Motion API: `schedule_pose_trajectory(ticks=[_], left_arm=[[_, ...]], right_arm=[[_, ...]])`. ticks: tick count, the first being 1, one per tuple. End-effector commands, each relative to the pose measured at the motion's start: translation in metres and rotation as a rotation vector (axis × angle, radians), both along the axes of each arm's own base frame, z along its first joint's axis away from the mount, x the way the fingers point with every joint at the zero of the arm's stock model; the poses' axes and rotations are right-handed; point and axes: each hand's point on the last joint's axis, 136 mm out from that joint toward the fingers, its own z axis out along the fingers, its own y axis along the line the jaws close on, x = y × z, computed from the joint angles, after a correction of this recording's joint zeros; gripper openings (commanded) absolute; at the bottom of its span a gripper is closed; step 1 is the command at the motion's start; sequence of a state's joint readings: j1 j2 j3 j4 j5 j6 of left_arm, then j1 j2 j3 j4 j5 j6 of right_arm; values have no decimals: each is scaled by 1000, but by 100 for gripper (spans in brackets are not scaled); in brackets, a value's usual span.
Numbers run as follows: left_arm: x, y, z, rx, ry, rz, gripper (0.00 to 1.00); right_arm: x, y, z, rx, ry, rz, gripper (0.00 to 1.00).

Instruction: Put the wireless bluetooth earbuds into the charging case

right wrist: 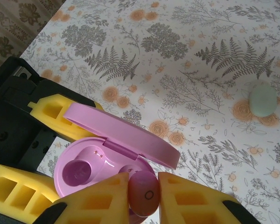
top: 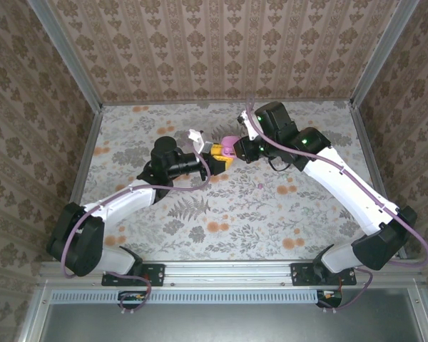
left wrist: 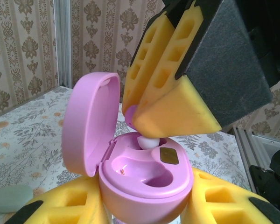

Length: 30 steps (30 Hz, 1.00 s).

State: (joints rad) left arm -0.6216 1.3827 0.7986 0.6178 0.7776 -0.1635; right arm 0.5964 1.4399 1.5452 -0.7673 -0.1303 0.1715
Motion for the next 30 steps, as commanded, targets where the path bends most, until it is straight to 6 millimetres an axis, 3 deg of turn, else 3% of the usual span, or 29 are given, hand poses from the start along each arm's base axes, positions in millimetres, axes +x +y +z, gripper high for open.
schedule_pose_trajectory(ticks=[1,13,27,30], left_arm=[[-5,1,29,-45,-83,-8,35],[-5,2,29,-45,-87,3,35],[-4,2,32,-49,-94,7,35],[-4,2,32,-50,-98,9,35]], right_arm=[[-3,0,-1,-19,0,18,24],[-11,7,3,29,16,53,29],[-9,0,6,44,3,10,34],[-16,-3,23,100,-24,15,37]])
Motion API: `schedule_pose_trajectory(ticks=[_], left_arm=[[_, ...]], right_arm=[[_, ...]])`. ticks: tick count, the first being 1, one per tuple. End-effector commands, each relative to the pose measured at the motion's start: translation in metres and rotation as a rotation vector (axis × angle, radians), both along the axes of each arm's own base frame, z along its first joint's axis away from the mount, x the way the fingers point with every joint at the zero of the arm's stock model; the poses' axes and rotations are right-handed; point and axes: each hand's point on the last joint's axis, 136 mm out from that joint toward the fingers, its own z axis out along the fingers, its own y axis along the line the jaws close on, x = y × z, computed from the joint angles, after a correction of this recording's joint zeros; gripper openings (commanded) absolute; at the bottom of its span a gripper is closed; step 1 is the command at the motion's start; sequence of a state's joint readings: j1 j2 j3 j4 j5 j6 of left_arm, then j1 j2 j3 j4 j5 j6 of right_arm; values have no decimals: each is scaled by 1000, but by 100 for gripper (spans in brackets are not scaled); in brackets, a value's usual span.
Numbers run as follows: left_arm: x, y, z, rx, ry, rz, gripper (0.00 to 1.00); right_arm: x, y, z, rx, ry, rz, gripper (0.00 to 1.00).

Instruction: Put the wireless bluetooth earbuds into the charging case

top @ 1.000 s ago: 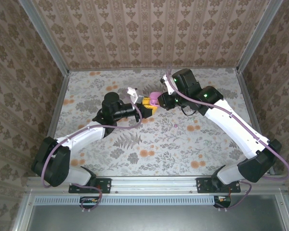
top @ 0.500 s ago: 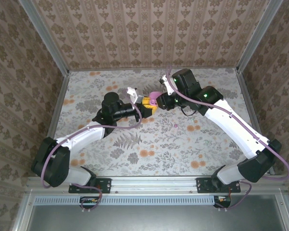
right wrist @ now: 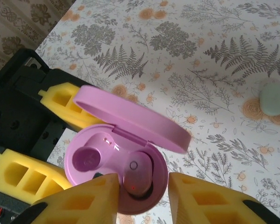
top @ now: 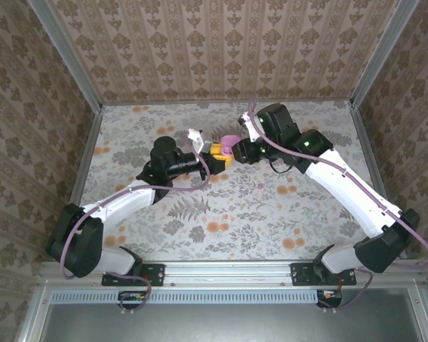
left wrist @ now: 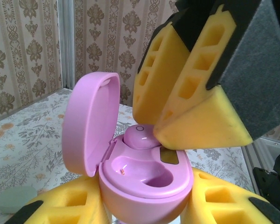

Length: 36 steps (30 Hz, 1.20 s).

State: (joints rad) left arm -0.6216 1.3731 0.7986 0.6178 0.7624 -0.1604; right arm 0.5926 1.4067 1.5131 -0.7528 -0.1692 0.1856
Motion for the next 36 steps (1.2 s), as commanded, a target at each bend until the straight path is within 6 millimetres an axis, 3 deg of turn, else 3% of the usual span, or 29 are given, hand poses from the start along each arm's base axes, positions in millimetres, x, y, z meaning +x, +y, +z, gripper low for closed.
schedule_pose_trajectory(ticks=[1,10,17,23,28,36], left_arm=[[-6,1,30,-46,-88,-4,35],[-6,1,29,-44,-90,-6,35],[-8,3,32,-52,-113,-4,35],[-10,4,35,-55,-126,-4,35],[-10,4,37,-58,-131,-8,35],[-13,4,40,-65,-152,-18,35]], right_arm=[[-8,-3,22,78,-34,0,39],[-11,-21,50,227,-68,-62,40],[-2,-39,42,278,-3,-154,34],[-10,-9,46,387,101,-17,34],[-3,-4,32,378,156,-25,39],[2,5,27,414,197,-12,43]])
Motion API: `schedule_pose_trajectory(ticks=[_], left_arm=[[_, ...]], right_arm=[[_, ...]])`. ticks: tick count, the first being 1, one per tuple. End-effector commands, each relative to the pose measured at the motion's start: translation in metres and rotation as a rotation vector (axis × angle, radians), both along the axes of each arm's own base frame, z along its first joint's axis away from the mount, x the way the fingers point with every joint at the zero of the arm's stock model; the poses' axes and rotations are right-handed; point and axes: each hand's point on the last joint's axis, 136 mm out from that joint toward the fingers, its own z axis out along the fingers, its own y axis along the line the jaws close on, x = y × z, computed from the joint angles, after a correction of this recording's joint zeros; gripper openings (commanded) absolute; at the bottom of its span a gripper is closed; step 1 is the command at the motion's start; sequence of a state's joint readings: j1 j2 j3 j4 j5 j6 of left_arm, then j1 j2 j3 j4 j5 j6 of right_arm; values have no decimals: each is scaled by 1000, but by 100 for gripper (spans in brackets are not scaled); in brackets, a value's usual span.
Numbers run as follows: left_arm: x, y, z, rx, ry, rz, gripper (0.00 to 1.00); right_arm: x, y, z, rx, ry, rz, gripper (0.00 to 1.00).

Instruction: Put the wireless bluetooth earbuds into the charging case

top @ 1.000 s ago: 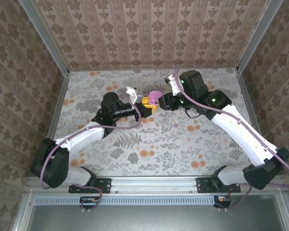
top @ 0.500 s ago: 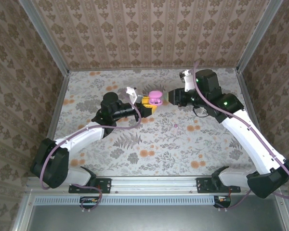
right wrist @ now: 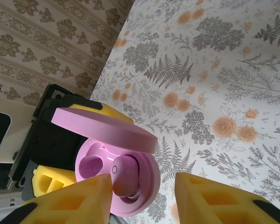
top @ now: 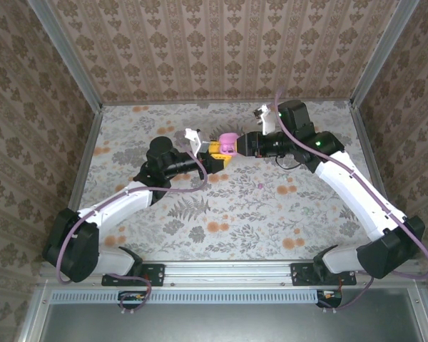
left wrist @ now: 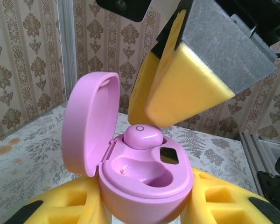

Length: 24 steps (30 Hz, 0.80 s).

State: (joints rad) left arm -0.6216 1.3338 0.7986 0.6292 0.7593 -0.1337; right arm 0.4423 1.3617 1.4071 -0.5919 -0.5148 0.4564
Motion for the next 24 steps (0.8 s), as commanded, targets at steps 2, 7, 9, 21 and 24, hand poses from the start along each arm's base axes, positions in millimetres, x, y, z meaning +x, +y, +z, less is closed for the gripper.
schedule_pose_trajectory(ticks=[2,7,9,21,24], left_arm=[[-8,0,22,-40,-85,-22,35],[-8,0,24,-43,-91,-17,35],[-7,-1,24,-43,-90,-15,35],[-7,0,20,-35,-85,-5,35],[-6,1,20,-35,-86,0,35]], right_arm=[[1,6,7,32,7,20,42],[-1,3,-4,-8,32,19,40],[1,0,-7,-20,33,6,39],[-1,-7,-1,23,20,3,33],[-1,-10,-1,26,21,-9,33]])
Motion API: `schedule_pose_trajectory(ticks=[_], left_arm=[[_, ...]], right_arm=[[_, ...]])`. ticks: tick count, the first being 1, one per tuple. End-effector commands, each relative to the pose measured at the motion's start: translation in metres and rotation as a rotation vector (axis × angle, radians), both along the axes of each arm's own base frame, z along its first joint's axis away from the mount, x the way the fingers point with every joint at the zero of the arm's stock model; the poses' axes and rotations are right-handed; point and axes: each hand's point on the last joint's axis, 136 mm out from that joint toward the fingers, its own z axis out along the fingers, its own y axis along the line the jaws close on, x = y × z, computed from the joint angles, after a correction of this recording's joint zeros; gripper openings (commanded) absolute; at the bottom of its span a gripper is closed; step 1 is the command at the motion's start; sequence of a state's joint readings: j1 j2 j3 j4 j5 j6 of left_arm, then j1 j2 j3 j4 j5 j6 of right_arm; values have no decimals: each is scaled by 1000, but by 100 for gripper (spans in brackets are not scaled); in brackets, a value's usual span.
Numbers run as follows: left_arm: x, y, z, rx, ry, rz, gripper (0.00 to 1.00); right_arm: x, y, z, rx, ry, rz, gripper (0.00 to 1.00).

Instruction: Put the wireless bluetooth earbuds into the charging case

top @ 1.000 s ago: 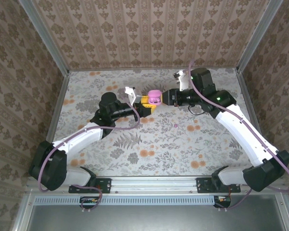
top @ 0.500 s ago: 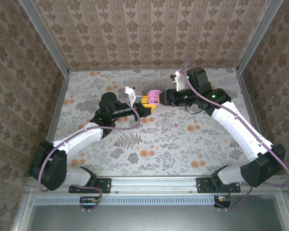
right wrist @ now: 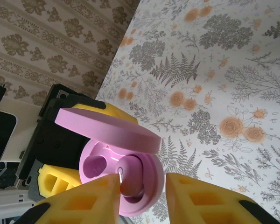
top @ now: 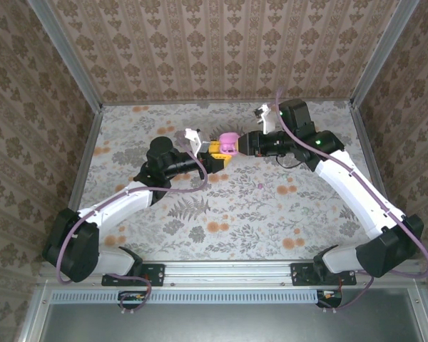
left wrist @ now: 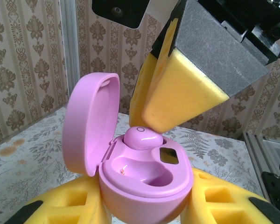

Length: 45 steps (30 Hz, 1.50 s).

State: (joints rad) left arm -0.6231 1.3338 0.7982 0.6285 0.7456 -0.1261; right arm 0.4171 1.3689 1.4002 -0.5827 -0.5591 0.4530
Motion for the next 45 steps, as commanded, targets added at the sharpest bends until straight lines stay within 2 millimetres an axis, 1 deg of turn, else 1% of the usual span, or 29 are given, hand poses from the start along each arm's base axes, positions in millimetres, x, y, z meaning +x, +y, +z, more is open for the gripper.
schedule_pose_trajectory(ticks=[1,5,8,9,11,13,14,15,17,19,22,23,24,25,28,31,34,40,45], left_arm=[[-8,1,20,-37,-80,-12,35],[-8,1,20,-36,-78,-13,35],[-7,1,20,-35,-81,-10,35],[-7,1,20,-34,-80,-8,35],[-7,1,19,-32,-80,-5,35],[-7,2,19,-31,-79,3,35],[-7,3,19,-32,-82,6,35],[-7,4,20,-33,-84,11,35],[-8,5,20,-33,-86,15,35],[-9,7,21,-35,-90,24,35],[-10,10,20,-32,-91,32,35],[-11,10,21,-32,-93,31,35],[-11,11,20,-29,-94,34,35],[-12,11,20,-27,-96,33,35],[-13,13,21,-27,-99,40,35],[-13,13,21,-25,-98,43,35],[-13,14,21,-26,-98,50,35],[-11,13,23,-18,-105,49,35],[-9,11,24,-20,-99,45,35]], right_arm=[[-3,-9,0,0,10,-29,33],[-4,-12,-2,-16,11,-33,33],[-5,-11,4,-1,-5,-28,34],[-5,-13,6,-1,-16,-39,36],[-2,-22,6,-23,-40,-83,38],[4,-38,-1,-67,-44,-162,38],[7,-47,-7,-92,-31,-201,39],[11,-59,-18,-125,-6,-252,39],[15,-80,-44,-198,59,-327,38],[15,-94,-74,-257,144,-361,37],[11,-102,-116,-308,266,-367,36],[9,-103,-125,-318,293,-365,36],[9,-103,-145,-345,344,-355,36],[7,-102,-158,-358,375,-345,37],[4,-106,-189,-415,441,-337,36],[1,-106,-212,-462,507,-320,36],[1,-101,-228,-486,553,-304,37],[6,-99,-249,-550,580,-307,37],[9,-92,-261,-569,597,-287,36]])
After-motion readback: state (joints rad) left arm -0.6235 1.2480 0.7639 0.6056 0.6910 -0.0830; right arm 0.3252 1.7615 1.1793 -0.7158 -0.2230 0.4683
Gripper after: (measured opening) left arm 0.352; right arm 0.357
